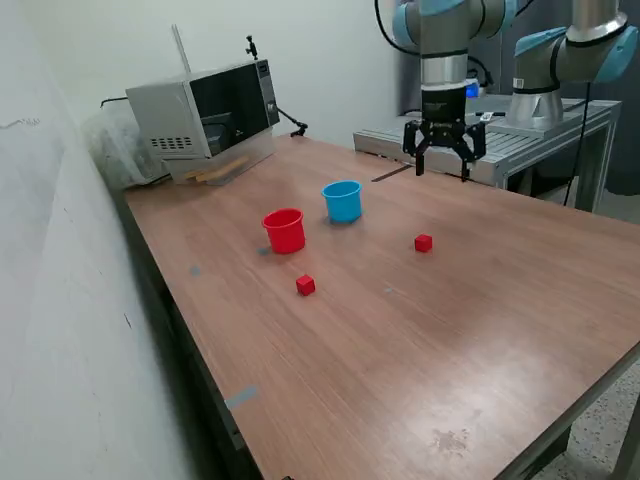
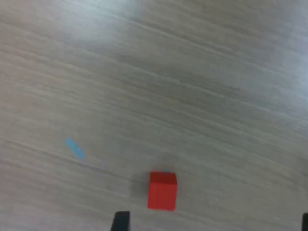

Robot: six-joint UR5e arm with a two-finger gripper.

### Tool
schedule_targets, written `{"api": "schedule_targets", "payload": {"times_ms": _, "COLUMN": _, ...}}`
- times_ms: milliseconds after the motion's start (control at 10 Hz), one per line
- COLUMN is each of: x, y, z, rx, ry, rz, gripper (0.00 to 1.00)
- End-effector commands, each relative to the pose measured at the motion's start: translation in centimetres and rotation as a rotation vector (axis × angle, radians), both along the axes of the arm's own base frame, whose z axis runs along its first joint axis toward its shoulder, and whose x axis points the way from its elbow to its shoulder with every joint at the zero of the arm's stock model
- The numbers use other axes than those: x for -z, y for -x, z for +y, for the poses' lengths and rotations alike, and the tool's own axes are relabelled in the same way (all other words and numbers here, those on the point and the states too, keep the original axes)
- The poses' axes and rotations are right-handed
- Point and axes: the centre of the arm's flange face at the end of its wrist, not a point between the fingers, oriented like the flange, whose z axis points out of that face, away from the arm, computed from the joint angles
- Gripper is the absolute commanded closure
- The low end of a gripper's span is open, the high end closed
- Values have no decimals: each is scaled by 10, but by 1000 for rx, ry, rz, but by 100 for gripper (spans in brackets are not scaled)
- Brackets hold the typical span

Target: Place red objects in the red bin, and blue objects in the blue bin.

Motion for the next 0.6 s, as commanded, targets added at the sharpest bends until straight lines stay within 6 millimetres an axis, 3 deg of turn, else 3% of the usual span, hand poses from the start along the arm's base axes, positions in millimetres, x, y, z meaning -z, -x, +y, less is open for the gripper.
{"api": "schedule_targets", "payload": {"times_ms": 0, "x": 48, "y": 18, "z": -3, "rx": 16, "ry": 0, "rz": -20, "gripper": 0}}
{"api": "schedule_targets", "payload": {"times_ms": 500, "x": 72, "y": 44, "z": -4, "rx": 17, "ry": 1, "rz": -19, "gripper": 0}}
